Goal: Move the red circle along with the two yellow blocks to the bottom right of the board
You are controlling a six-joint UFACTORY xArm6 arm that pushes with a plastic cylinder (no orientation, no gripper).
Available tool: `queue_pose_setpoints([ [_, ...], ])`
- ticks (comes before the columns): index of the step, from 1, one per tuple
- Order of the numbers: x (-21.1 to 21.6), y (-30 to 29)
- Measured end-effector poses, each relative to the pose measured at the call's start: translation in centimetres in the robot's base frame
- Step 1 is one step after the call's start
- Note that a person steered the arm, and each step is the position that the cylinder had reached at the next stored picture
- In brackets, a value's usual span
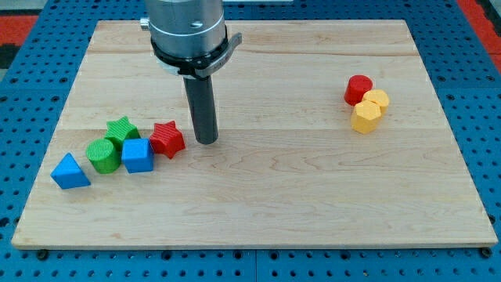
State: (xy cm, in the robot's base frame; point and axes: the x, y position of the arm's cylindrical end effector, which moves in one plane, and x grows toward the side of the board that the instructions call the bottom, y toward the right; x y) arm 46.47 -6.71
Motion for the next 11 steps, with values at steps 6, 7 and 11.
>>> queue_pose_setpoints([
  [6, -13.6, 20.4],
  [7, -17.3, 20.4],
  [11, -8.3, 21.4],
])
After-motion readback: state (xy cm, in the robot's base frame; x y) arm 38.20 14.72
